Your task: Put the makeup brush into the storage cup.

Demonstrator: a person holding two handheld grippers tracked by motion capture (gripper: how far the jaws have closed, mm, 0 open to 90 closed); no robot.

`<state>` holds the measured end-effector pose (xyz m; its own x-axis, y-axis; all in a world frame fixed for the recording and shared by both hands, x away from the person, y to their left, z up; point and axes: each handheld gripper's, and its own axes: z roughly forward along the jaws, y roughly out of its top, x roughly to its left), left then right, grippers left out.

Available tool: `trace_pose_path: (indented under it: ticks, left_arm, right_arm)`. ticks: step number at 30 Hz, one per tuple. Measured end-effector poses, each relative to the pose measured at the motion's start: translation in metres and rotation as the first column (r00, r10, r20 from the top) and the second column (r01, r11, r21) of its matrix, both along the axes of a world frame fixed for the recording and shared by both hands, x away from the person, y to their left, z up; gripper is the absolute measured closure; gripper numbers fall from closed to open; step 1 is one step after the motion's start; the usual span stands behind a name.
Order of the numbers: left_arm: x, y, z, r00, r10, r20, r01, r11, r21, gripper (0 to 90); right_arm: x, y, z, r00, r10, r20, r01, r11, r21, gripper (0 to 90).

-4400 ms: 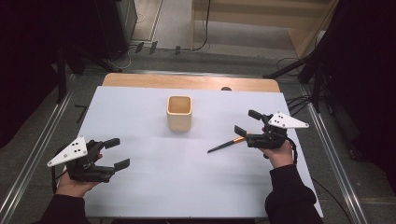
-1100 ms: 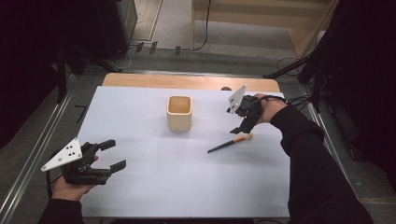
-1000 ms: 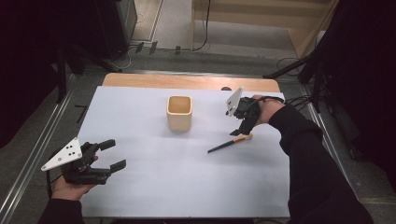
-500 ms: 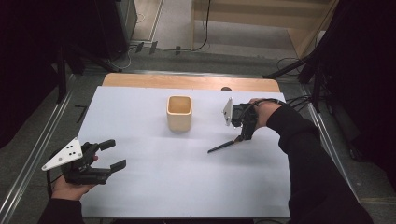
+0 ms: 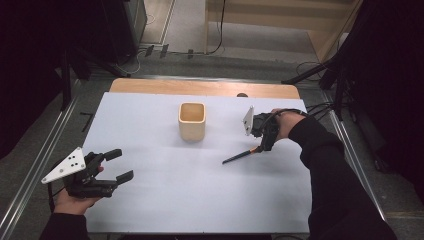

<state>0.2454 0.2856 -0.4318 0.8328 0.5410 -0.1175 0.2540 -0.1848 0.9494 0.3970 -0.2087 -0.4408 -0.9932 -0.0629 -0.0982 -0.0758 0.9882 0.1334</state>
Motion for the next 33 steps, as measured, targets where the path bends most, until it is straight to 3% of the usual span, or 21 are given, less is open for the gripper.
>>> trace_pose_path:
  ticks: [3,6,19,24,33]
  left_arm:
    - [0.000,0.000,0.000,1.0000,0.001,-0.004,-0.001,1.0000,0.006,18.1]
    - [0.000,-0.001,-0.001,1.0000,-0.005,-0.006,0.005,0.9999,0.015,18.1]
    - [0.000,-0.002,-0.001,0.9999,-0.006,-0.009,0.007,0.9997,0.024,18.1]
    - [0.000,-0.002,-0.001,1.0000,-0.004,-0.009,0.004,0.9997,0.024,18.1]
    - [0.000,-0.003,-0.001,0.9999,-0.007,-0.009,0.007,0.9995,0.030,18.1]
  right_arm:
    - [0.000,-0.001,-0.002,1.0000,0.004,0.001,-0.004,1.0000,-0.005,27.3]
    - [0.000,-0.003,-0.010,1.0000,-0.003,-0.007,0.003,0.9998,0.022,28.5]
    - [0.000,-0.011,-0.033,0.9996,-0.011,-0.027,0.010,0.9999,-0.005,32.1]
    - [0.002,-0.010,-0.042,0.9991,0.003,-0.042,-0.005,0.9991,-0.042,39.9]
    - [0.003,-0.010,-0.043,0.9980,0.002,-0.063,-0.004,0.9993,-0.038,46.0]
